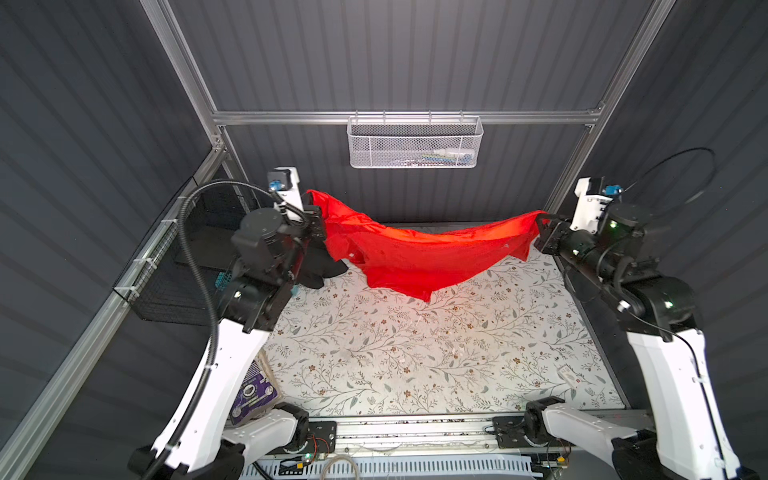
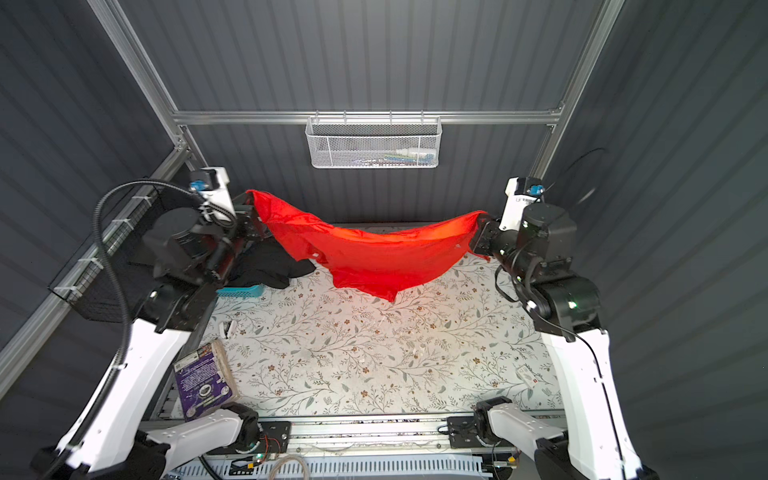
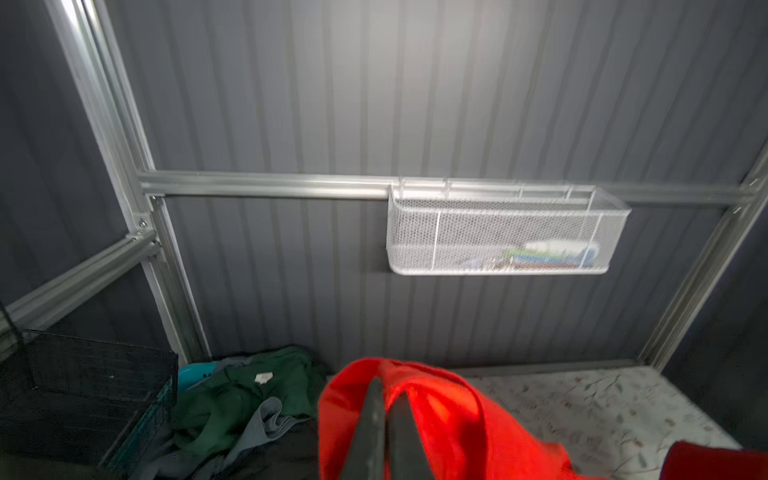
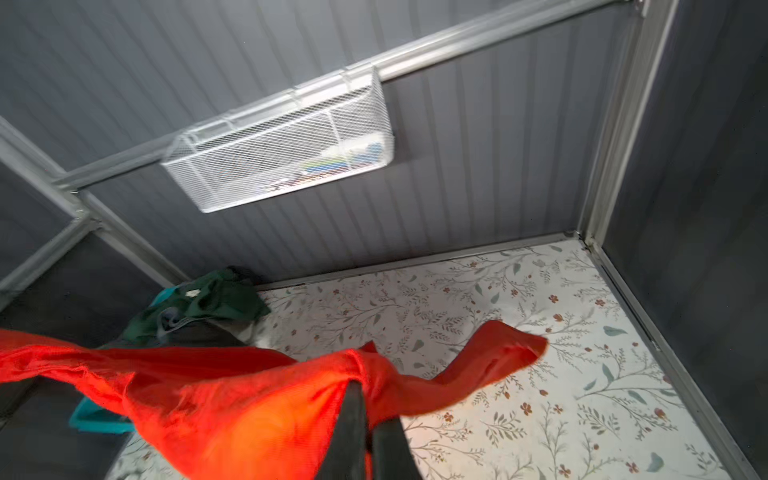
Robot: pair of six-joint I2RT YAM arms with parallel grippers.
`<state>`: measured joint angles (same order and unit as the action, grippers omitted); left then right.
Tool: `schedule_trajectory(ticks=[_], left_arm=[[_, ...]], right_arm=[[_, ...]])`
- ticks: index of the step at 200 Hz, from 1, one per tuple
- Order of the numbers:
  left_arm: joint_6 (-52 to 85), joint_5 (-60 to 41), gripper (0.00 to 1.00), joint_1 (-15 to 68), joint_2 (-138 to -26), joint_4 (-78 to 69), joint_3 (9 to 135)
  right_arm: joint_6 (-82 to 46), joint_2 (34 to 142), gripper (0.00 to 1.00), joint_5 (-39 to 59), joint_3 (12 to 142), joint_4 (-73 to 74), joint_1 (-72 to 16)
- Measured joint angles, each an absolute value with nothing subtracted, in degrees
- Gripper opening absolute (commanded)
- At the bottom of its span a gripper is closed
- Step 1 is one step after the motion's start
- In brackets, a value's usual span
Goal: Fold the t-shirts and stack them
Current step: 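Raise the red shirt again with both grippers, spreading it wide, then lay the red shirt flat on the table, pulling it away from the robot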
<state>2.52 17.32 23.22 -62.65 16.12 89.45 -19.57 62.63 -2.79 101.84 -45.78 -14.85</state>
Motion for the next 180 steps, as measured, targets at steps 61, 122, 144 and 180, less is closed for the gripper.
schedule_trajectory(ticks=[61,122,144,180], left_arm=[[3.49,11.86,0.00,23.33,-72.16,20.40,124.49],[-0.93,11.97,0.00,23.24,-95.35,24.05,138.93],[-1.67,11.94,0.00,22.65,-99.98,23.00,130.96],[-1.76,11.25,0.00,20.62,-105.12,16.82,115.26]], right_arm=[[-20.18,66.83,0.00,-3.66,125.25,-53.25,-16.34],[-20.18,77.36,0.00,-5.41,112.27,-53.98,-15.64],[-20.21,79.37,0.00,-5.89,106.17,-52.88,-13.69],[-20.91,79.33,0.00,-6.48,95.29,-47.18,-10.20]])
